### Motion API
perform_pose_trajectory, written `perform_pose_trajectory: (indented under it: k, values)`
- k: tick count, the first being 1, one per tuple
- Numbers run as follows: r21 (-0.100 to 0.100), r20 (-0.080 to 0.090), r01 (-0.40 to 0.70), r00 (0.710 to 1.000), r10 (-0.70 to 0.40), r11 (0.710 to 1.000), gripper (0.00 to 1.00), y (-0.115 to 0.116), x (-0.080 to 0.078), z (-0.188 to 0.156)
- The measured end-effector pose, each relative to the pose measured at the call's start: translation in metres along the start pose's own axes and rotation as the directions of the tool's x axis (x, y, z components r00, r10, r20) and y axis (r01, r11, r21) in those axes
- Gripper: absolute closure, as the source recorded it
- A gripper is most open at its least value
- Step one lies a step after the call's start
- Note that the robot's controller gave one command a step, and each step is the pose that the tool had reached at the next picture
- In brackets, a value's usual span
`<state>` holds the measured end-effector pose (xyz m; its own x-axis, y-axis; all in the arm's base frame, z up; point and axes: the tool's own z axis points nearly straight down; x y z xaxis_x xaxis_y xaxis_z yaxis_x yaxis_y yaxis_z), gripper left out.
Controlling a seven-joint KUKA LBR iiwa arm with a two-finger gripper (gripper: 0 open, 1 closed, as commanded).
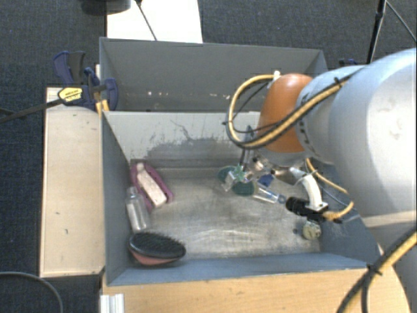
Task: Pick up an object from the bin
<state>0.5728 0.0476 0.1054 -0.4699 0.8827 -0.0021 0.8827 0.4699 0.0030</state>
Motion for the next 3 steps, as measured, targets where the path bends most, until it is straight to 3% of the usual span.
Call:
perform_pose_trajectory:
  k: [1, 2, 3]
  values:
    - [-0.001, 0.001, 0.007, 1.000, -0.007, 1.000, 1.00, 0.000, 0.000, -0.010]
    - [-0.002, 0.000, 0.014, 1.000, -0.014, 1.000, 1.00, 0.001, -0.001, -0.055]
    - [0.000, 0.000, 0.023, 1.000, -0.023, 1.000, 1.00, 0.002, -0.002, -0.064]
